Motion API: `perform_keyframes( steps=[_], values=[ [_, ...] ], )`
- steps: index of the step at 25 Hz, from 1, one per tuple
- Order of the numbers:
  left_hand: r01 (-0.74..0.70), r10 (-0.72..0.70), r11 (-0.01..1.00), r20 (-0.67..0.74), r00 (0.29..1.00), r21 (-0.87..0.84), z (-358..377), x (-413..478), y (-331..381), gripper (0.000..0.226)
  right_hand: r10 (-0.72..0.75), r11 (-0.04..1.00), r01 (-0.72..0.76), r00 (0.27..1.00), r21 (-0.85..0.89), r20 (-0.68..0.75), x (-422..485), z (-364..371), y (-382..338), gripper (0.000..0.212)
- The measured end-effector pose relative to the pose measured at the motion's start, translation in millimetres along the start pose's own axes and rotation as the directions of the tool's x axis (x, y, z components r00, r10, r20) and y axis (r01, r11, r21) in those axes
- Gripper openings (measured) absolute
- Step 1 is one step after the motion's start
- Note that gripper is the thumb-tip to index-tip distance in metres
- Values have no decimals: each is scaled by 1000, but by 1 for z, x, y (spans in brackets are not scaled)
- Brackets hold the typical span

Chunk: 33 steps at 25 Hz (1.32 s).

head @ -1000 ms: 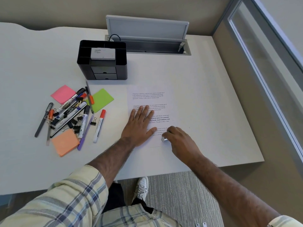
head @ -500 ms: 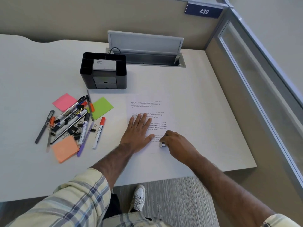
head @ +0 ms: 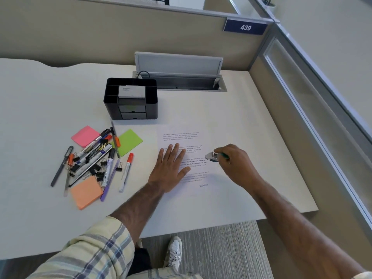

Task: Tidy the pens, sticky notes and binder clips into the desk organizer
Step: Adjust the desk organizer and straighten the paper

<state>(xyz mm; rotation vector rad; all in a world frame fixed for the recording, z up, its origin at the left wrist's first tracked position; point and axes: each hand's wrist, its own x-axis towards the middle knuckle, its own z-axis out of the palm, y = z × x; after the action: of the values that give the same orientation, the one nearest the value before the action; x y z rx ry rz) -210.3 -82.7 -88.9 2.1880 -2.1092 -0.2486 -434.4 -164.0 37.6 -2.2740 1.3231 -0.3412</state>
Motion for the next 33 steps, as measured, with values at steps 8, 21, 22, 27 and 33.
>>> perform_keyframes(
  steps=[8, 21, 22, 27, 33],
  values=[
    [141, -140, 990, -204, 969, -7, -69, 13, -103, 68, -100, 993, 108, 986, 54, -134, 64, 35, -76, 19],
    [252, -238, 965, -161, 958, 68, -124, 79, -222, 66, -389, 915, 350, 896, -202, -211, 234, 118, -193, 10],
    [245, -233, 967, -153, 960, 67, -124, 81, -225, 66, -385, 915, 342, 900, -215, -206, 239, 124, -193, 10],
    [205, -194, 976, -143, 970, 69, -120, 88, -233, 65, -401, 903, 349, 895, -253, -196, 249, 146, -193, 14],
    [179, -165, 980, -146, 975, 83, -118, 89, -239, 64, -408, 893, 348, 894, -287, -187, 256, 156, -193, 15]
  ],
)
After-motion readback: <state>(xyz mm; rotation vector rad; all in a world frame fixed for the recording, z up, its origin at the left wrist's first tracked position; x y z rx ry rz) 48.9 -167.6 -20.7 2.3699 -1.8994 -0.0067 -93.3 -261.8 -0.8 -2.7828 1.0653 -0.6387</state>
